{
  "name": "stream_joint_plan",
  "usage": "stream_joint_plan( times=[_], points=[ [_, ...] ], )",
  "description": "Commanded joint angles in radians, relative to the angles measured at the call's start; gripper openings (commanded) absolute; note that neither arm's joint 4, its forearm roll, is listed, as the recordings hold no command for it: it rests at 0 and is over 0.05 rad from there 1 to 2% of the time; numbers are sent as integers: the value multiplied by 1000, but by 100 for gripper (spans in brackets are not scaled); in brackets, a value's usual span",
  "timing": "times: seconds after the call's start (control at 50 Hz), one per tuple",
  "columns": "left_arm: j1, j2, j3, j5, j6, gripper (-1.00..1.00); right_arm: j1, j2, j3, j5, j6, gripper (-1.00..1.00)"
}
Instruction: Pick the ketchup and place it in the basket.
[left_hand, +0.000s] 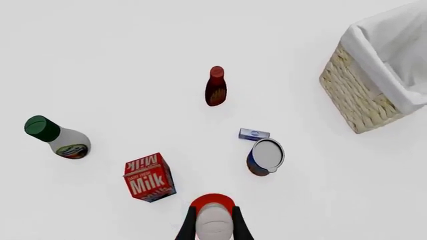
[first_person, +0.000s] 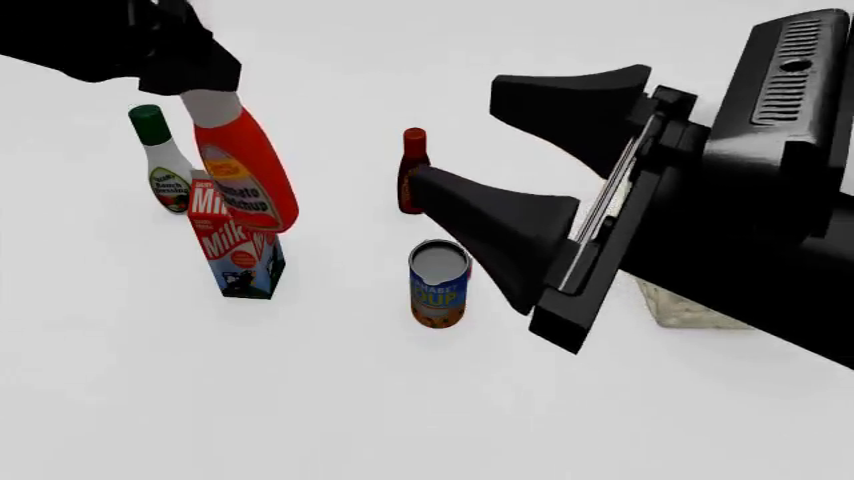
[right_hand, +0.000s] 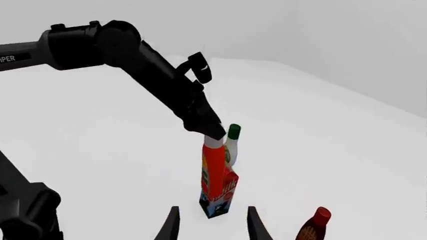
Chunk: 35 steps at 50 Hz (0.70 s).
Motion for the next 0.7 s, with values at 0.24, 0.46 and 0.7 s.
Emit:
stream_joint_plan(
  times=[0.24,0.46,0.7],
  points=[
    [-39,-54,53,8,-19,-100,-5,100,-48,-42,-28,100],
    [-49,-65,63,10,-25,-100,-1,153,-29,-99,-29,100],
    [-64,-79,83,9,-36,-100,-11,209,-38,-142,-20,100]
  ],
)
